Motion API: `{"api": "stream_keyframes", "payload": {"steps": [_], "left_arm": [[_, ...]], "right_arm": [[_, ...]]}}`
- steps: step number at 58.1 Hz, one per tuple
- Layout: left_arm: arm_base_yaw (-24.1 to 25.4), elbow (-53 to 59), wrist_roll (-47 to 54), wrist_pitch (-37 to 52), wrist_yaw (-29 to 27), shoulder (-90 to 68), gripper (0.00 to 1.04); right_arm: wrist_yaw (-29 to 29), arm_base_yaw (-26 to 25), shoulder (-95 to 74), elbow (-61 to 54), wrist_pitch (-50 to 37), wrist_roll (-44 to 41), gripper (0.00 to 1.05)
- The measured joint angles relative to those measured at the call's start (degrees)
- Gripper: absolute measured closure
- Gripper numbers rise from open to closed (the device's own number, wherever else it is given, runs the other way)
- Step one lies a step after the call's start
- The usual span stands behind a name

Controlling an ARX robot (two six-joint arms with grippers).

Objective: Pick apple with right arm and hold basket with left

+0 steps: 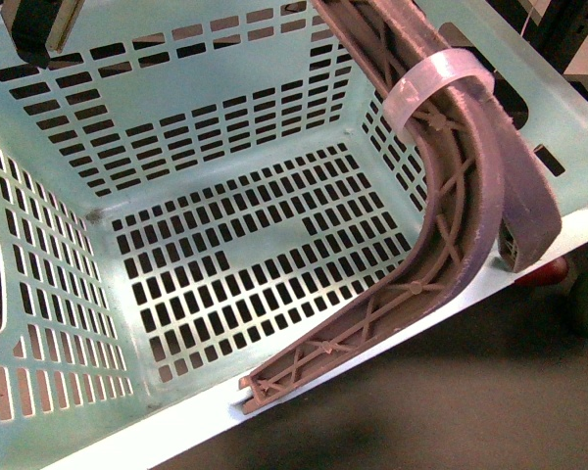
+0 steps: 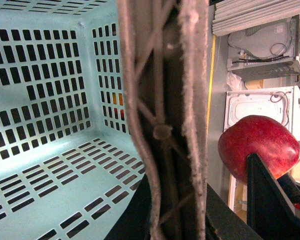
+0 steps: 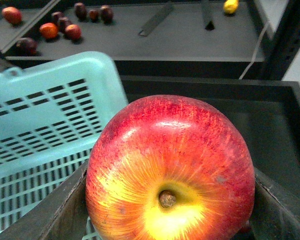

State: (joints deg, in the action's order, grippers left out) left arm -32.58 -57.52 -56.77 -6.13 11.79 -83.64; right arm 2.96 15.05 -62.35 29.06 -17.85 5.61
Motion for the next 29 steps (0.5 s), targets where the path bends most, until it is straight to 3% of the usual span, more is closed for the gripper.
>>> {"api": "stream_keyframes", "payload": {"steps": [24, 29], "left_arm": [[0.0, 0.0, 0.04, 0.0, -0.15, 0.0, 0.97], [0.0, 0.0, 0.04, 0.0, -0.13, 0.0, 0.97]], "right_arm": [[1.62, 9.07, -5.44, -5.09, -3.41, 1.05, 0.31], [1.75, 9.86, -5.6, -5.09, -3.65, 1.05, 0.18]]}}
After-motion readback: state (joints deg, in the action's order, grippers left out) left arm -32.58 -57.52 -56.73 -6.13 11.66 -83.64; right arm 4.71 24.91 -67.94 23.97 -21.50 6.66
